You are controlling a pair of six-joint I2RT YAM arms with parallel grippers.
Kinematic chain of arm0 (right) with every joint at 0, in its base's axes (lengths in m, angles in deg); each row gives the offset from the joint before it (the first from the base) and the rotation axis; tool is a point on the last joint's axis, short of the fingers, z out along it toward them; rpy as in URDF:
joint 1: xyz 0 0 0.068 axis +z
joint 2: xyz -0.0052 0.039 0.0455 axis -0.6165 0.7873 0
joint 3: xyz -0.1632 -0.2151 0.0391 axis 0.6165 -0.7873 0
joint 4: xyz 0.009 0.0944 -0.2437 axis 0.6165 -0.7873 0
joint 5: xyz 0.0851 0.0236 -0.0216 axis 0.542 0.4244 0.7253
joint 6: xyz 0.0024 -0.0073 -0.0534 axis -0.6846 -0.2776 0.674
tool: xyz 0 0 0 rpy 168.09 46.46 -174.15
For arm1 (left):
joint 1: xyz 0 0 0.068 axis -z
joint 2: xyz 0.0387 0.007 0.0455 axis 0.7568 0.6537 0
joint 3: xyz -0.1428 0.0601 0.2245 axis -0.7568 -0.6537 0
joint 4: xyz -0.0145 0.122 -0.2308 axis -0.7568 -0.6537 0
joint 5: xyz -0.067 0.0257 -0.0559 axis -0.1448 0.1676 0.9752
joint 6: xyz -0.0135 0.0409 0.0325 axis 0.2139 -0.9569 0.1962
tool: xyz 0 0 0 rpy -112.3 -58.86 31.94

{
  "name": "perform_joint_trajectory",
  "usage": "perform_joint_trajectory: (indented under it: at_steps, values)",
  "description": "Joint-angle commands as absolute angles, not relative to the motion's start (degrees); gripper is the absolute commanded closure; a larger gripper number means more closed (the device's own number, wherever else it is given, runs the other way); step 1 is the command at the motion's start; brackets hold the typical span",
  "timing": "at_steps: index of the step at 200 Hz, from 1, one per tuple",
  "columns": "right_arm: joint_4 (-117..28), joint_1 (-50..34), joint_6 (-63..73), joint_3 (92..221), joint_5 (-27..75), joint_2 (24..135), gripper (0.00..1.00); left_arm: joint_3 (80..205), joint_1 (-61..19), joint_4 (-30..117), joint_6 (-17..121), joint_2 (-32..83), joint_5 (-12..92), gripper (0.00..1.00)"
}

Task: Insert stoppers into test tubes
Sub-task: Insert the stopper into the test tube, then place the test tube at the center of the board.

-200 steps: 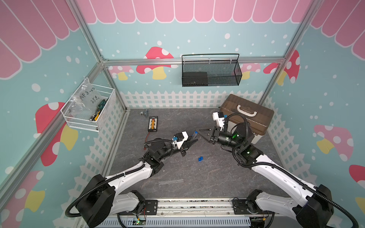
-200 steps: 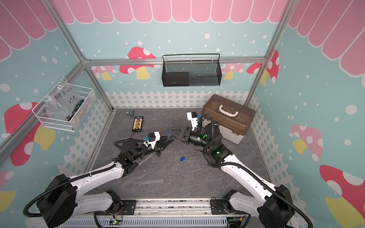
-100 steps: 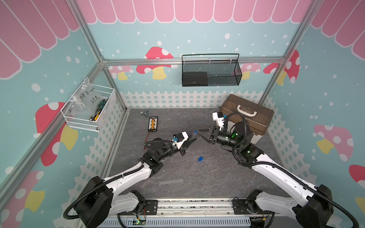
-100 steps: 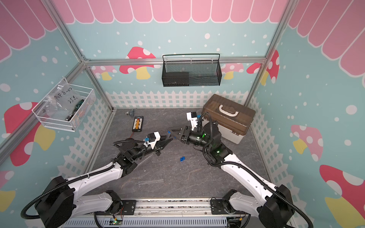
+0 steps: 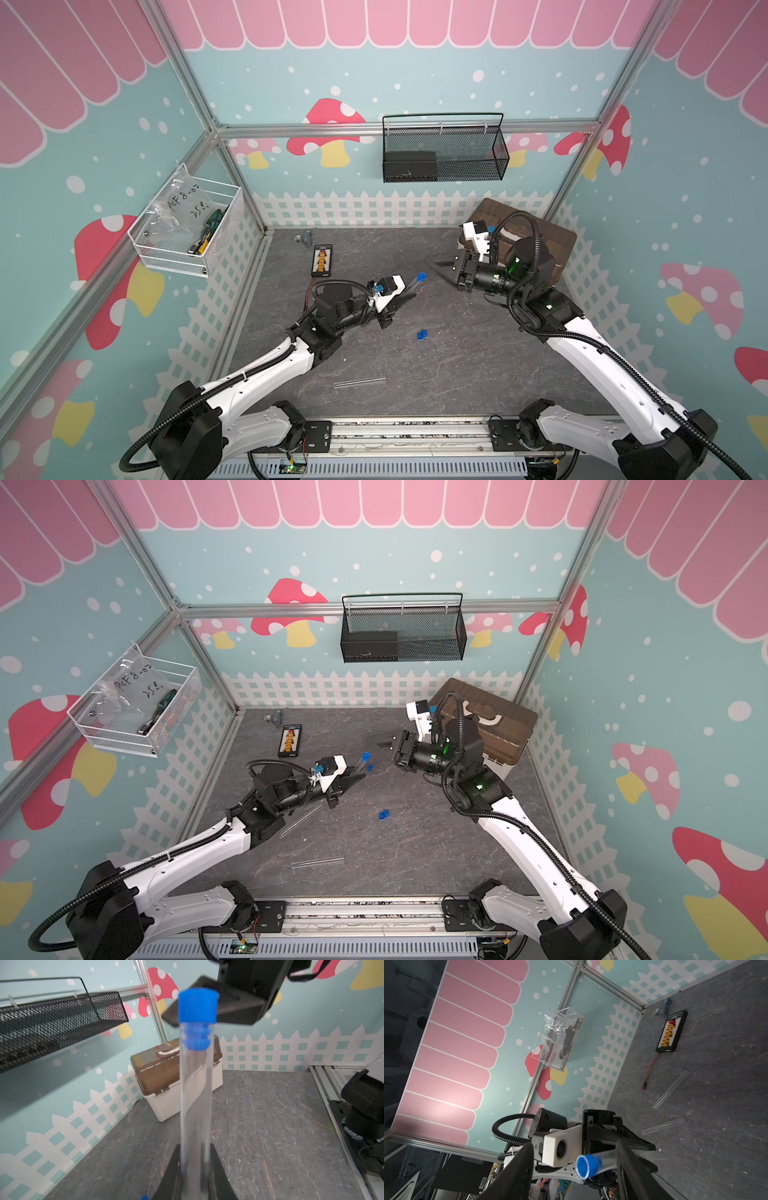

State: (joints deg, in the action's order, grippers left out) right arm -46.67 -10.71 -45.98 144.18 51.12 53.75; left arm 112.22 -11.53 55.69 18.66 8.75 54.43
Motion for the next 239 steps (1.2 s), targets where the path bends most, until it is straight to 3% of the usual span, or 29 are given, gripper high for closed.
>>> perform_joint_trajectory:
  at_steps: [1, 31, 60, 107, 146, 192, 239]
  values:
    - [-57.51, -13.14, -38.56, 144.13, 47.34, 50.30, 0.43, 116.83, -11.35, 35.59, 17.56, 10.87, 54.54, 1.00]
    - [-74.54, -15.74, -29.85, 142.76, 36.40, 47.78, 0.49, 124.90, -11.62, 18.77, 18.19, 16.08, 54.59, 1.00]
    - [-81.36, -16.26, -25.19, 142.01, 31.46, 47.22, 0.50, 130.25, -11.82, 10.52, 18.93, 20.85, 54.84, 1.00]
    - [-84.57, -16.35, -22.11, 141.27, 29.83, 46.27, 0.50, 135.60, -12.18, 3.90, 16.06, 27.79, 50.31, 1.00]
    - [-84.82, -16.35, -21.92, 137.13, 28.62, 44.20, 0.50, 137.74, -12.71, -0.12, 6.62, 35.36, 37.18, 1.00]
    - [-83.96, -16.36, -23.30, 132.62, 29.47, 41.44, 0.50, 143.72, -17.64, 0.56, 15.87, 43.19, 34.17, 1.00]
    - [-83.33, -16.35, -23.59, 131.34, 30.99, 40.54, 0.50, 149.08, -21.85, -0.42, 14.92, 51.10, 28.41, 0.99]
